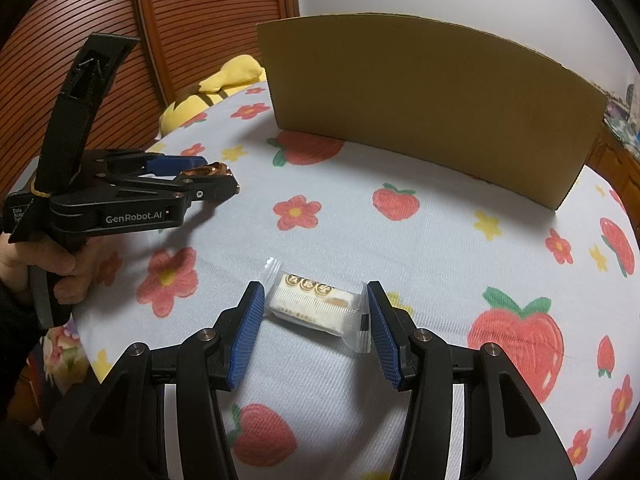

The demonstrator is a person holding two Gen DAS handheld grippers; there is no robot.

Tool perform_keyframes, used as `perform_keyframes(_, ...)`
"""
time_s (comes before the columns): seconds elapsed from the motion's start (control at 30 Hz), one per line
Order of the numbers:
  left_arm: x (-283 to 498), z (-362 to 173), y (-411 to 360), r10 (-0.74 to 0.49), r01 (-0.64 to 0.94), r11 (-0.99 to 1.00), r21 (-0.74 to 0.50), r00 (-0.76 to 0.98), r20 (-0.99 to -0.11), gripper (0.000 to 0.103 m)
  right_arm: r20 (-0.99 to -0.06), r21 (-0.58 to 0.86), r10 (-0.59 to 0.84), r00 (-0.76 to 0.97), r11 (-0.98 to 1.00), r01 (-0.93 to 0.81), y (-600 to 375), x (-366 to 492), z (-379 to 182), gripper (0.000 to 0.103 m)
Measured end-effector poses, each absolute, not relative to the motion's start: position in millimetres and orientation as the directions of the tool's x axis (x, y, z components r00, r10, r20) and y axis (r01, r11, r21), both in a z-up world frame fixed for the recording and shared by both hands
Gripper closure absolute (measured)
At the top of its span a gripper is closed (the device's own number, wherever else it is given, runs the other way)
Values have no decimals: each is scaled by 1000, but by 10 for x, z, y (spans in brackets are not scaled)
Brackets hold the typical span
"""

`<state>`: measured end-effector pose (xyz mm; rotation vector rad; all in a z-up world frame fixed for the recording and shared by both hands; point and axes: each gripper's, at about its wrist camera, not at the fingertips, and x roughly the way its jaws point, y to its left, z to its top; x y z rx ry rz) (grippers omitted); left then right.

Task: Organize snacks
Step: 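Grasp the copper-foil snack with the left gripper while the right gripper grasps the white pastry, then lift both held snacks and carry them over the box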

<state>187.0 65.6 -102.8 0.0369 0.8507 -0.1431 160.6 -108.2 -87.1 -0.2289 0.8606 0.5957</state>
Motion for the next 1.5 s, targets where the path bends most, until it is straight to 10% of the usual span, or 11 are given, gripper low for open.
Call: perform_keyframes(1.5,1822,-66,224,-206,222,974,-47,778,-594,71,-617,-3,437,655,831,-557,-1353,1769,-110,57)
